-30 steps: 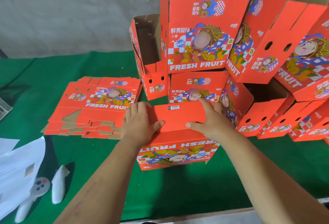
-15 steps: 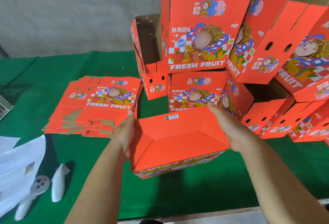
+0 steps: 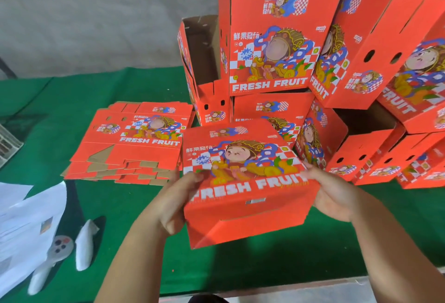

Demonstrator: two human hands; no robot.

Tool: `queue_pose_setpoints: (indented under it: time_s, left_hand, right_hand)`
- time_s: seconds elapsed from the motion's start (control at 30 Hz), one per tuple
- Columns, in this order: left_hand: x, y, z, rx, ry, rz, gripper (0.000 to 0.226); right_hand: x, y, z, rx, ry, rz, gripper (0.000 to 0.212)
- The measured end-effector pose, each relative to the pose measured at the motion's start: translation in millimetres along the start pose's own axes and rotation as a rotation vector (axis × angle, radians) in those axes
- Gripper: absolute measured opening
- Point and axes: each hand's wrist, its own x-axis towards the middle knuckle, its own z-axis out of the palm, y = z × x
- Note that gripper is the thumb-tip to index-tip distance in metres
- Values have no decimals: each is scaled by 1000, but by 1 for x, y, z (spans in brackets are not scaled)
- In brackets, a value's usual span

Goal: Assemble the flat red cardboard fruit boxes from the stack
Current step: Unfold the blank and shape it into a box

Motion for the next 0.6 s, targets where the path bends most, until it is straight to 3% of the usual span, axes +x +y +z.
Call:
queue_pose_setpoints:
  time_s: [0.07,0.13,0.2,0.33,0.5,0.6]
  left_hand:
    - [6,-13,-3,75,55,-71,47]
    - [11,-26,-7,140,80,41,47]
    - [16,-31,-13,261,112,146,51]
    - [41,-38,-12,534,325,253,33]
    - [66,-33,3,434,256,402,44]
    - [82,-24,11,405,244,451,50]
  right_hand:
    - [1,9,-2,-78,17,-53,60]
    - [4,14,0,-193,107,-78,68]
    - [12,15,5,-318,232,-106,60]
    - [38,18,18,-372,430,-185,45]
    - [65,12,28,-582,629,-235,39]
    - [78,3,31,-546,627,-260,36]
